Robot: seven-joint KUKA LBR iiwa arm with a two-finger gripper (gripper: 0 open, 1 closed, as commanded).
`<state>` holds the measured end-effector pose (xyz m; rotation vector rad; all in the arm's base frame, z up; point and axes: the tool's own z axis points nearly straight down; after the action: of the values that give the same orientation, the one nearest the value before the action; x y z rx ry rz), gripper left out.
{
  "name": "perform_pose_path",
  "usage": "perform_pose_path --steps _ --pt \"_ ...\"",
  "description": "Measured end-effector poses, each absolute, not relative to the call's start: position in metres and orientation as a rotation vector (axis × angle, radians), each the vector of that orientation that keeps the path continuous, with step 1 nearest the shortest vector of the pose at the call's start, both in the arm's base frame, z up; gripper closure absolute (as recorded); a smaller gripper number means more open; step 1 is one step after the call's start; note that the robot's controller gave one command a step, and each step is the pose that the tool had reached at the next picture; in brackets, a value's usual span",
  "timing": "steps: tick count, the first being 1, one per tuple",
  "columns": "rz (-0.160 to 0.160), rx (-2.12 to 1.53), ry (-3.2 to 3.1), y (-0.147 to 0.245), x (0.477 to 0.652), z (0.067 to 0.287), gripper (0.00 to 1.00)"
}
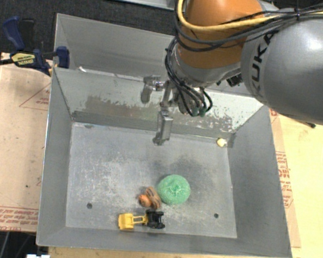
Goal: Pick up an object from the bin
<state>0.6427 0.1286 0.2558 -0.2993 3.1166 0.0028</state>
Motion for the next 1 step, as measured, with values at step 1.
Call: perform_pose_path --steps 1 --pt "0.003 -0.095 3.138 0.1128 0.6257 0.2145 0.0"
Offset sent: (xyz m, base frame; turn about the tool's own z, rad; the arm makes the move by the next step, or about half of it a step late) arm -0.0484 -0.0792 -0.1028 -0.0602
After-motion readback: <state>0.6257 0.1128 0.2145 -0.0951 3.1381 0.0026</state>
